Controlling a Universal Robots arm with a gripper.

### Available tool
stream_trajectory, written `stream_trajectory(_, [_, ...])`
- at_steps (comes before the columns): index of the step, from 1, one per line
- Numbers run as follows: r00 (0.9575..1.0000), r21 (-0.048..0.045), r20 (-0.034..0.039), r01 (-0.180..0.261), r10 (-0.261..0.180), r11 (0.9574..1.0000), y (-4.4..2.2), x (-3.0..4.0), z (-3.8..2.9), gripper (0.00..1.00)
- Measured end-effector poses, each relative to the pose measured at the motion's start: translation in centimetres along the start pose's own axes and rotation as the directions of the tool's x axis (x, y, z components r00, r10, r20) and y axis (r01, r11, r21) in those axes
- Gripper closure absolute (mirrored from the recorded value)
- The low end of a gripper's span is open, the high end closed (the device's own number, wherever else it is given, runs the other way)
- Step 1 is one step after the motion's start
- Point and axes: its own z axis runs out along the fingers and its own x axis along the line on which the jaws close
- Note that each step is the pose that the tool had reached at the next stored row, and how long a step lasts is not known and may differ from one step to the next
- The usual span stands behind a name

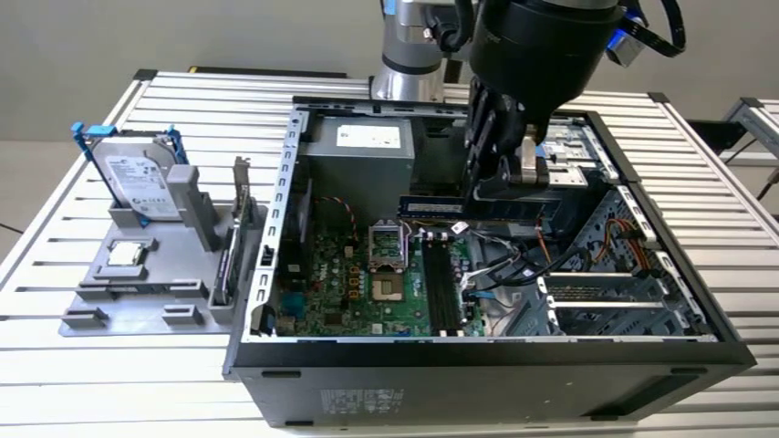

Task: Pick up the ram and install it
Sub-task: 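Pick up the ram and move it above insertion slot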

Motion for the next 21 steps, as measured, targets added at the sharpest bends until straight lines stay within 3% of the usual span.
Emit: stream_trajectory(21, [1.0000, 0.0000, 0.0002, 0.000, 0.000, 1.0000, -1.80, -0.03, -0.05, 1.00])
